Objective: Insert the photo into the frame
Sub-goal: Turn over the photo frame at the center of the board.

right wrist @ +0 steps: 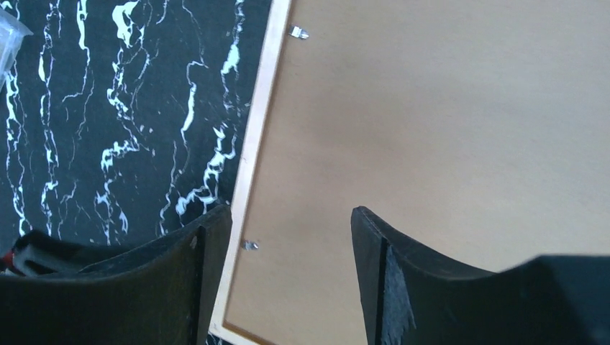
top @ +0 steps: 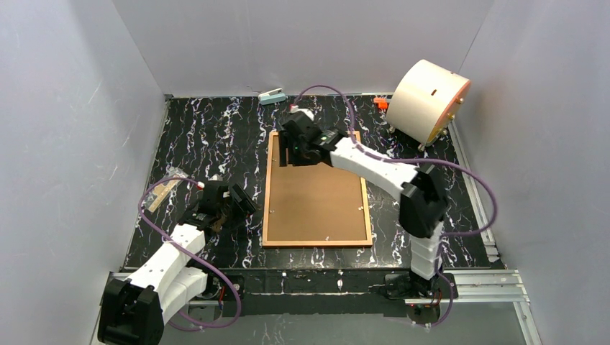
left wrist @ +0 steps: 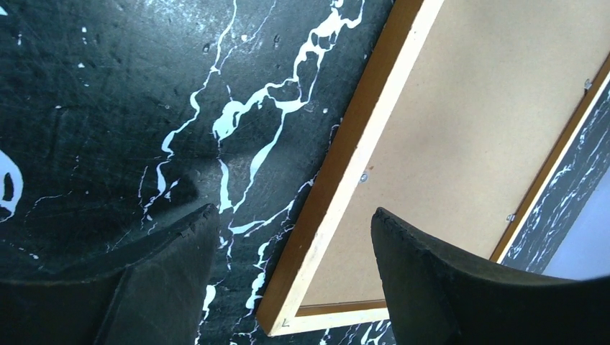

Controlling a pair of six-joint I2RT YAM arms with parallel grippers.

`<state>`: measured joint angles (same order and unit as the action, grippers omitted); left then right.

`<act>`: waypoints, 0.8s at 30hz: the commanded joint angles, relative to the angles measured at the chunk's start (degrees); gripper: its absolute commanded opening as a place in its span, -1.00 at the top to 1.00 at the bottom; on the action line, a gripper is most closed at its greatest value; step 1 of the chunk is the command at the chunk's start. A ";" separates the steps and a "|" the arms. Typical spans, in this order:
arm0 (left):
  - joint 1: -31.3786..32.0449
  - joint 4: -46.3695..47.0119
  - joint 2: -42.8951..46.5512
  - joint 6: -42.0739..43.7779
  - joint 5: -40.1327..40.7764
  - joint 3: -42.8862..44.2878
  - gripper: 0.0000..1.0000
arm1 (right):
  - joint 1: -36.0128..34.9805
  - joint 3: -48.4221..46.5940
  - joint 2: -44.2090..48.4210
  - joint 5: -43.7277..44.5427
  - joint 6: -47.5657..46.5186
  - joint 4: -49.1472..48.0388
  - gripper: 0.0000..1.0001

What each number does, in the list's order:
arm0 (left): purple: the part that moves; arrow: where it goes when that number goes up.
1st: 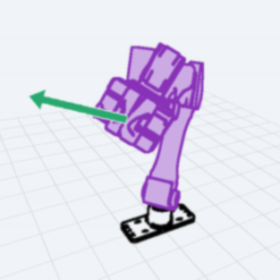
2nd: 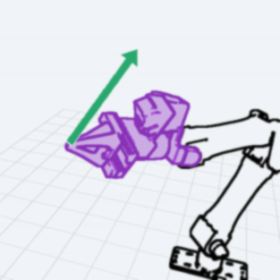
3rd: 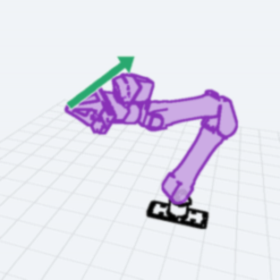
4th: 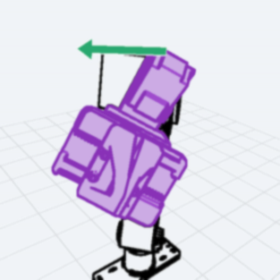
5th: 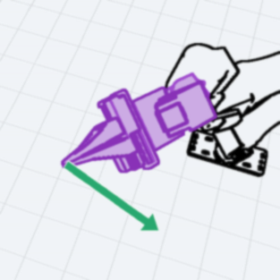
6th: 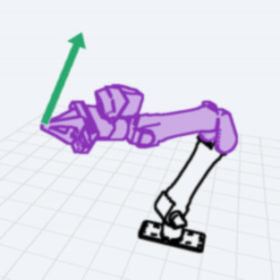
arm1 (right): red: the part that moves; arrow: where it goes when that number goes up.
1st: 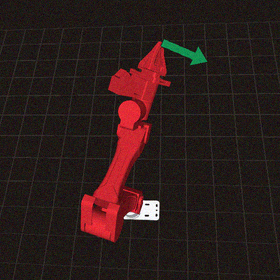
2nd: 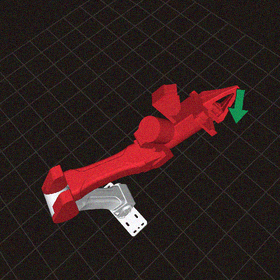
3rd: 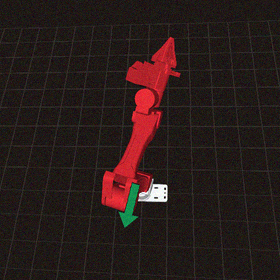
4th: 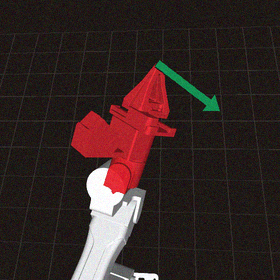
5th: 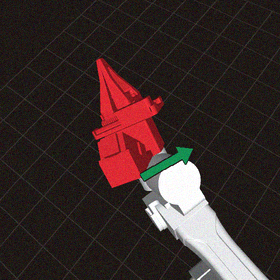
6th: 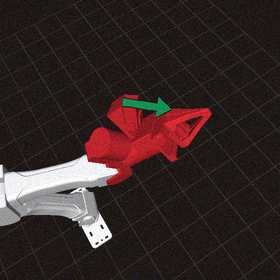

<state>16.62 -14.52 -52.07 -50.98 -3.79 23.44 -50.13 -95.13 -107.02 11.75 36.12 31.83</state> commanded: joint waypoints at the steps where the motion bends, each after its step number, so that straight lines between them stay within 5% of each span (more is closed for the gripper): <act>1: -0.02 -2.58 0.39 0.68 1.99 1.65 -0.50 | -3.60 -11.91 -9.97 1.27 3.38 7.47 -0.37; 10: -0.02 -2.35 0.46 1.10 1.47 0.82 -0.48 | -7.43 -30.43 -26.79 4.31 4.21 16.05 -0.28; 24: -0.08 -1.51 0.66 0.88 0.57 -0.67 -0.47 | -8.31 -31.81 -32.69 4.47 3.50 15.27 -0.10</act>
<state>16.62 -15.42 -52.05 -50.81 -3.36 23.27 -58.19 -124.16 -137.43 14.96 40.10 46.76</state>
